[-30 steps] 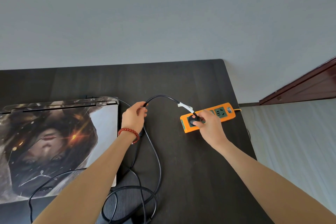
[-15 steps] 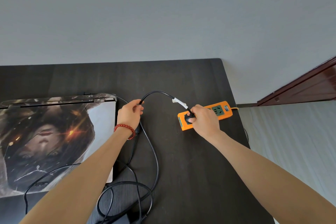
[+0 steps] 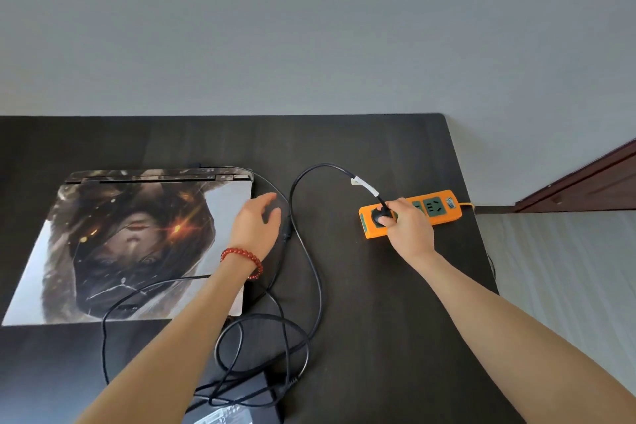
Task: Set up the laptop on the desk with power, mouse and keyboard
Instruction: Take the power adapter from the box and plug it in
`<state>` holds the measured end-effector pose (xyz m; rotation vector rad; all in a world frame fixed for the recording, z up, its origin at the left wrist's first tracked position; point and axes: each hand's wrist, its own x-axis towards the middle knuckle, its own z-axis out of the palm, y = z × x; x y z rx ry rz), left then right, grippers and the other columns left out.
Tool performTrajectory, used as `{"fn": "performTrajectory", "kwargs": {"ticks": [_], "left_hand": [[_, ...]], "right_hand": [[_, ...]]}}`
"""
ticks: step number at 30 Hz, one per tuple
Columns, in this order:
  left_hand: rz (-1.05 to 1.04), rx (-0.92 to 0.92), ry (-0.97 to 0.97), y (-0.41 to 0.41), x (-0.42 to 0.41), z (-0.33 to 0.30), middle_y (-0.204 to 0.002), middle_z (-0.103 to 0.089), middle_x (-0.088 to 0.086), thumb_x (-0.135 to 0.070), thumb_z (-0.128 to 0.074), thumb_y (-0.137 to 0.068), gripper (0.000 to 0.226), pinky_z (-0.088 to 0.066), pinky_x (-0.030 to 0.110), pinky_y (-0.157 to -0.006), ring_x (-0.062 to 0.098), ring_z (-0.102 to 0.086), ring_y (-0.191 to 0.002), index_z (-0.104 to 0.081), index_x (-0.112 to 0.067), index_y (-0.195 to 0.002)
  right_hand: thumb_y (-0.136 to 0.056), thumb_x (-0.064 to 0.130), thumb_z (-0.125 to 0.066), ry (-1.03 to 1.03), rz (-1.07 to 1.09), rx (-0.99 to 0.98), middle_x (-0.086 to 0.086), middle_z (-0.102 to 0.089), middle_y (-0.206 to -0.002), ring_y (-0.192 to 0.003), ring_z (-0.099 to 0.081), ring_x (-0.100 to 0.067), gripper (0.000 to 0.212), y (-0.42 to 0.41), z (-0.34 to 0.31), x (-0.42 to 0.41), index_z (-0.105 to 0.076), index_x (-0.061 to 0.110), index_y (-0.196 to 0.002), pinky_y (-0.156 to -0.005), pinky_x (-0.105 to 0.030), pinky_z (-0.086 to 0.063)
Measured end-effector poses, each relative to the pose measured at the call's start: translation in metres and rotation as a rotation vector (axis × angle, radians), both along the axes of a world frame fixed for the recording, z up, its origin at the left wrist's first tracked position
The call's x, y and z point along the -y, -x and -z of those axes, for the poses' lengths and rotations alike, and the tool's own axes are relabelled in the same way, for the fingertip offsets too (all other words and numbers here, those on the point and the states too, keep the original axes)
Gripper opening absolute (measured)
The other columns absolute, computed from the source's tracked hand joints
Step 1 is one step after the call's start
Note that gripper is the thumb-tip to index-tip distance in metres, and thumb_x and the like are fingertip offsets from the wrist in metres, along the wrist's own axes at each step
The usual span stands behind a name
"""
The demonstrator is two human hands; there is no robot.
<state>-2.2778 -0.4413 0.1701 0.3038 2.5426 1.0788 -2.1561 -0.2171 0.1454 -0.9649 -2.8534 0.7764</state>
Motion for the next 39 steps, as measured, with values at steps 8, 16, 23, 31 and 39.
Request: {"fn": "performTrajectory", "kwargs": {"ticks": [8, 16, 23, 31, 39], "left_hand": [[0.067, -0.218, 0.312, -0.064, 0.142, -0.015, -0.133, -0.051, 0.004, -0.027, -0.060, -0.084, 0.040, -0.029, 0.053, -0.102, 0.029, -0.041, -0.125, -0.055, -0.021, -0.124], [-0.035, 0.020, 0.676, -0.058, 0.230, 0.008, -0.154, -0.015, 0.011, -0.043, -0.044, -0.090, 0.068, -0.015, 0.058, -0.109, 0.033, -0.014, -0.140, -0.007, -0.027, -0.145], [-0.055, -0.078, 0.281, -0.071, 0.255, 0.011, -0.113, -0.054, 0.023, -0.014, -0.045, -0.093, 0.030, -0.044, 0.044, -0.087, 0.042, -0.051, -0.101, -0.050, -0.005, -0.120], [-0.076, 0.092, 0.024, -0.052, 0.258, -0.001, -0.078, -0.062, 0.008, -0.013, -0.044, -0.093, 0.019, -0.041, 0.027, -0.061, 0.024, -0.056, -0.074, -0.063, -0.013, -0.095], [-0.179, -0.044, -0.172, 0.016, 0.197, -0.061, -0.094, -0.066, 0.005, -0.018, -0.050, -0.091, 0.019, -0.048, 0.031, -0.079, 0.019, -0.060, -0.084, -0.062, -0.012, -0.105]], "right_hand": [[-0.085, 0.015, -0.061, -0.021, 0.031, -0.238, -0.013, -0.050, -0.133, -0.122, -0.048, -0.029, 0.049, -0.050, -0.027, 0.097, -0.044, 0.009, -0.131, -0.097, -0.045, -0.043], [-0.067, 0.063, -0.064, -0.156, -1.195, 0.249, -0.010, 0.002, -0.157, -0.143, 0.004, -0.037, 0.106, -0.075, -0.013, 0.251, 0.005, 0.038, -0.143, -0.110, -0.063, -0.001], [-0.072, 0.035, -0.075, -0.335, -1.303, 0.362, -0.020, -0.024, -0.147, -0.133, -0.021, -0.044, 0.109, -0.088, 0.007, 0.282, 0.008, 0.035, -0.143, -0.095, -0.055, -0.037], [-0.070, 0.038, -0.070, -0.347, -1.355, 0.248, -0.017, -0.047, -0.124, -0.108, -0.045, -0.034, 0.089, -0.086, -0.022, 0.263, -0.015, 0.029, -0.140, -0.080, -0.048, -0.045], [-0.063, 0.050, -0.070, -0.509, -1.087, -0.019, -0.005, -0.058, -0.119, -0.109, -0.055, -0.030, 0.079, -0.025, -0.087, 0.187, -0.038, 0.032, -0.133, -0.082, -0.041, -0.052]]}}
